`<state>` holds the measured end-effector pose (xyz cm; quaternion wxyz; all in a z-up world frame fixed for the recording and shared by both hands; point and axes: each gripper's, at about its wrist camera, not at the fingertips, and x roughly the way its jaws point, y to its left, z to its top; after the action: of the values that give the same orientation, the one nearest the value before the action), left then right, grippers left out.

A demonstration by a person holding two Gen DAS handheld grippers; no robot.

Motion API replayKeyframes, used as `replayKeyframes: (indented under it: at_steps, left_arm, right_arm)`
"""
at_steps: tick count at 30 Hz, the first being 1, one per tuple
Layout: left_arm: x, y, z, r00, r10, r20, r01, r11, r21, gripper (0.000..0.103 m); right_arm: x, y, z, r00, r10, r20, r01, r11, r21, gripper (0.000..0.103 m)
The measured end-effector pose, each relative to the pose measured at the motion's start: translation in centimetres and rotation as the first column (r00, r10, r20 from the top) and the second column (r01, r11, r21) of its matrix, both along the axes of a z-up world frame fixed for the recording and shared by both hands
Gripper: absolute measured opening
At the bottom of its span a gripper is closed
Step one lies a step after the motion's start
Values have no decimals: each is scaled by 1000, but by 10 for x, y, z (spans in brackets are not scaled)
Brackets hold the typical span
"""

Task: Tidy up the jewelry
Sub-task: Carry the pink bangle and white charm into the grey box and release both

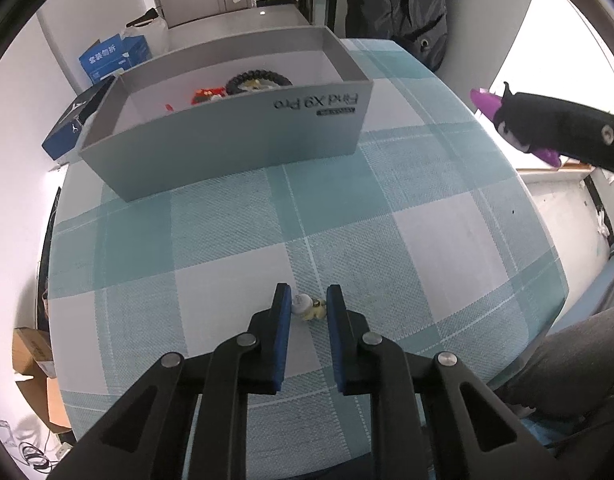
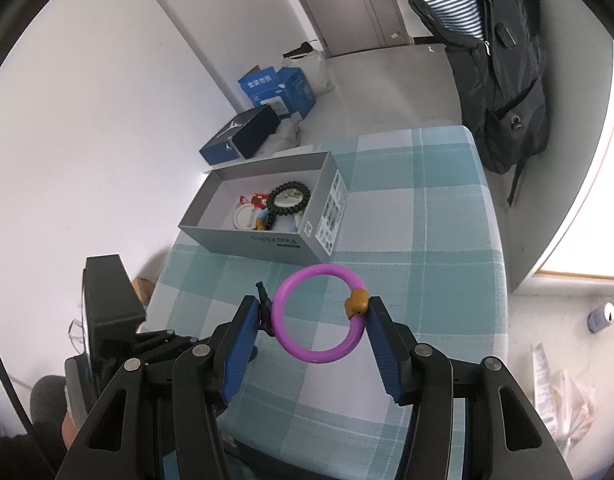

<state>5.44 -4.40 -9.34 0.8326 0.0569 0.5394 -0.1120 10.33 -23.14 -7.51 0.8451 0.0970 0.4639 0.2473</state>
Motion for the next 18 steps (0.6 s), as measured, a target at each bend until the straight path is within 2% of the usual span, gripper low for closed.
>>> replayKeyframes:
  at_steps: [12, 18]
  left_arm:
    - [6, 26, 37, 993, 89, 75, -82, 992, -98, 13]
    - [23, 46, 54, 986, 157, 63, -140, 966, -217, 13]
  right_arm:
    - [3, 24, 5, 999, 36, -2, -36, 999, 19, 53]
    - [9, 44, 11, 997, 75, -12, -74, 997, 35, 53]
